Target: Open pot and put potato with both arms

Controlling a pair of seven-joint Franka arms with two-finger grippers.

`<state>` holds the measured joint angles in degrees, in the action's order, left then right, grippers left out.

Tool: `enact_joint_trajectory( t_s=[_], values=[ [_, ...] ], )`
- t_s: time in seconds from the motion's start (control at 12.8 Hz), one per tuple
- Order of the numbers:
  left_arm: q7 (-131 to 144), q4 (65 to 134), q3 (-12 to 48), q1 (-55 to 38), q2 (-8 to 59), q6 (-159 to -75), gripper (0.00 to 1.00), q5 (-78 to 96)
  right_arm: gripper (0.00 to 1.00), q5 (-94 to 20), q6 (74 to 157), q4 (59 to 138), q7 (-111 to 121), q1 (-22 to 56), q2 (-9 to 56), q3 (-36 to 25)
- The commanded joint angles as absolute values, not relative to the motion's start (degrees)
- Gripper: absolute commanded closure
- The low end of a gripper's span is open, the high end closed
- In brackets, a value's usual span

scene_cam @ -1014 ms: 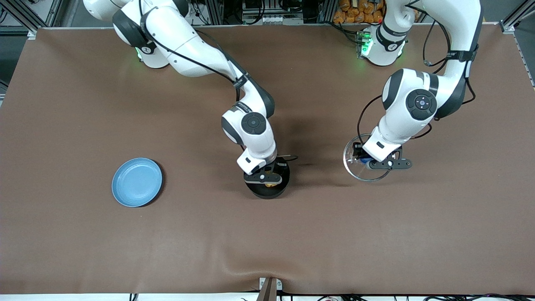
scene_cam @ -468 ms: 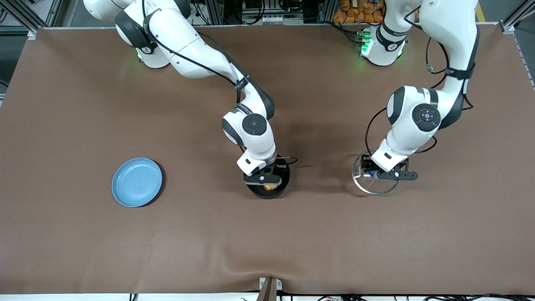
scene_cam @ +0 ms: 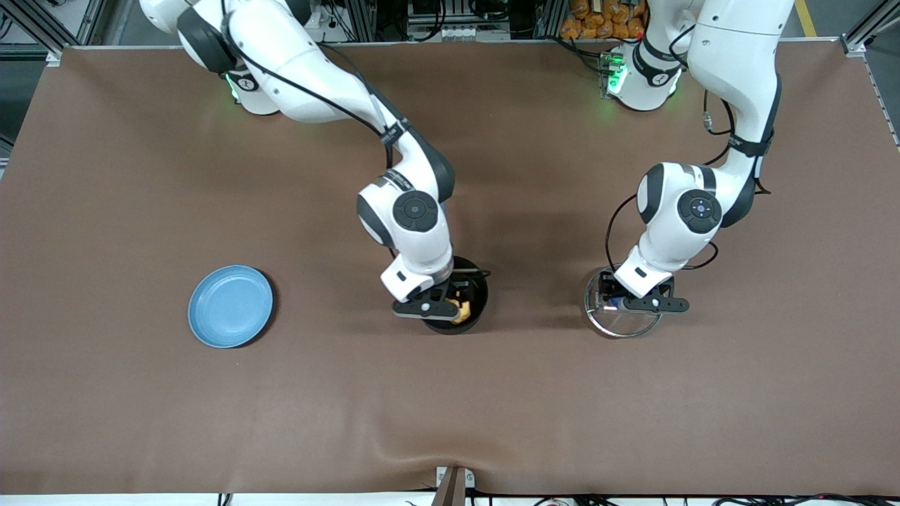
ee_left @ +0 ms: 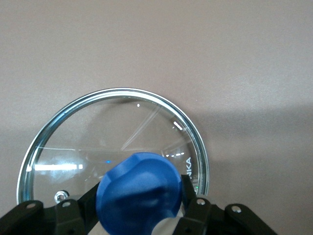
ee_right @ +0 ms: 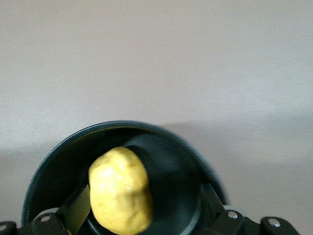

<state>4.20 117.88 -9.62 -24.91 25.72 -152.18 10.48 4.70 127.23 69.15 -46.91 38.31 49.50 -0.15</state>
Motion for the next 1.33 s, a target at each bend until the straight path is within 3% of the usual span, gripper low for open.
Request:
enact_joint_trajectory(
  t_s=[0.0,0.08,0.62,1.01,1.25],
  values=[
    [1.68,116.89,-9.58,-24.79,25.66,-152.93,0.13,12.04,0.00,5.10,119.73,70.14,-44.75,34.82,43.62,1.23],
    [1.50,116.81,-9.49,-24.79,25.66,-152.93,0.00,12.13,0.00,5.10,117.44,70.48,-42.04,32.80,40.90,1.23],
    [0.71,116.81,-9.58,-23.91,22.96,-150.66,0.00,12.13,0.00,5.45,98.28,71.19,-29.29,18.39,28.14,0.70],
    [-0.52,112.25,-9.93,-20.22,11.36,-130.74,0.00,9.42,0.00,5.27,97.56,78.82,-21.20,10.91,19.35,0.79],
    [-0.53,104.09,-9.93,-18.46,6.95,-118.08,0.00,4.67,0.00,5.19,98.70,86.81,-18.56,8.35,12.15,0.88]
  ],
)
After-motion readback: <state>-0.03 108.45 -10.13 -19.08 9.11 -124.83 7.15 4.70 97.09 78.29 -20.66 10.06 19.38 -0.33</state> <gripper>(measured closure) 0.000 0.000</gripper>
